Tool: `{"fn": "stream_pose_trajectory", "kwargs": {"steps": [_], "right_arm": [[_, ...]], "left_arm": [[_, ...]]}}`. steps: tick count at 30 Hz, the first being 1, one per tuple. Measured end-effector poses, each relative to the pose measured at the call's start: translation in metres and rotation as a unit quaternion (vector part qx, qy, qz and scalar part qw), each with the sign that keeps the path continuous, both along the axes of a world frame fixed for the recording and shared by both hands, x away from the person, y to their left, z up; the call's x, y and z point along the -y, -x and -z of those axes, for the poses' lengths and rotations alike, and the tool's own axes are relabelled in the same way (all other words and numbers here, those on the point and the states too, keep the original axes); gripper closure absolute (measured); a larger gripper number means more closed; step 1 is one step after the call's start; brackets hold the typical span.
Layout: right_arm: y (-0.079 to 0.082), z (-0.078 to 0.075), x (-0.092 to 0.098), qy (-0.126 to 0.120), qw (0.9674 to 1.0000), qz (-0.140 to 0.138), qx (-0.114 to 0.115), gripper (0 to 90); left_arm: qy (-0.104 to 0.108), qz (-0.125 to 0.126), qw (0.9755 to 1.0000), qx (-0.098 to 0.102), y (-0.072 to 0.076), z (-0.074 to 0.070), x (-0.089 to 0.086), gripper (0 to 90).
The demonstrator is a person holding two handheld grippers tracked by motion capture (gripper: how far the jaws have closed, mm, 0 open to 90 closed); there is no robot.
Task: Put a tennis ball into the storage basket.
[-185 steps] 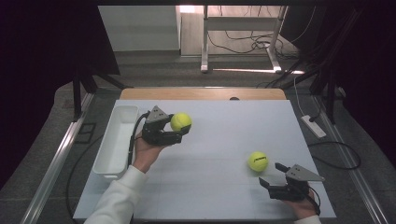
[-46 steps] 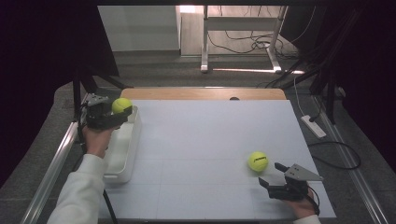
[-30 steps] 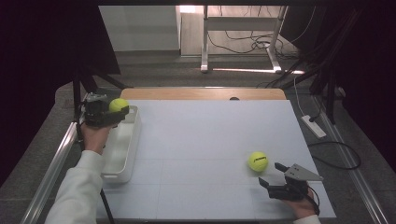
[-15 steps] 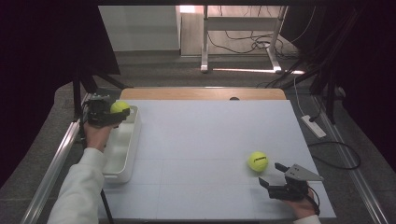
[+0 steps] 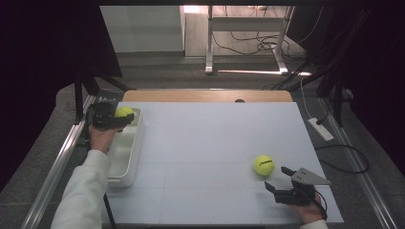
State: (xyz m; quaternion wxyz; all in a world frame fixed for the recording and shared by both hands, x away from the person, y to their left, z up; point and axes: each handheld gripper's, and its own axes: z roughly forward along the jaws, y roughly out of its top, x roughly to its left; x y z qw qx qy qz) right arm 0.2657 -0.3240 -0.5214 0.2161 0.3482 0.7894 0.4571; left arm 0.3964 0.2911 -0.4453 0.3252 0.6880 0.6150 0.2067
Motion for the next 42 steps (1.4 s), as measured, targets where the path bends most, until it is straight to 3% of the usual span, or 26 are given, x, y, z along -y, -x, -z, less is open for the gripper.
{"fn": "stream_pose_trajectory", "kwargs": {"steps": [10,24,28,31,42], "right_arm": [[0.000,0.000,0.000,0.000,1.0000,0.000,0.000,11.8],[0.000,0.000,0.000,-0.001,1.0000,0.000,0.000,11.8],[0.000,0.000,0.000,-0.001,1.0000,0.000,0.001,11.9],[0.000,0.000,0.000,0.001,1.0000,0.000,0.001,11.9],[0.000,0.000,0.000,0.001,1.0000,0.000,0.002,11.8]], "left_arm": [[-0.011,0.010,0.9997,-0.021,-0.001,0.005,0.000,26.2],[-0.009,0.013,0.9997,-0.018,-0.001,0.005,0.003,25.8],[0.021,-0.003,0.9998,0.006,0.001,0.001,-0.002,16.9],[0.025,-0.006,0.9996,0.013,0.003,-0.002,-0.002,9.4],[0.052,0.022,0.9970,0.052,0.016,-0.014,0.001,8.1]]}}
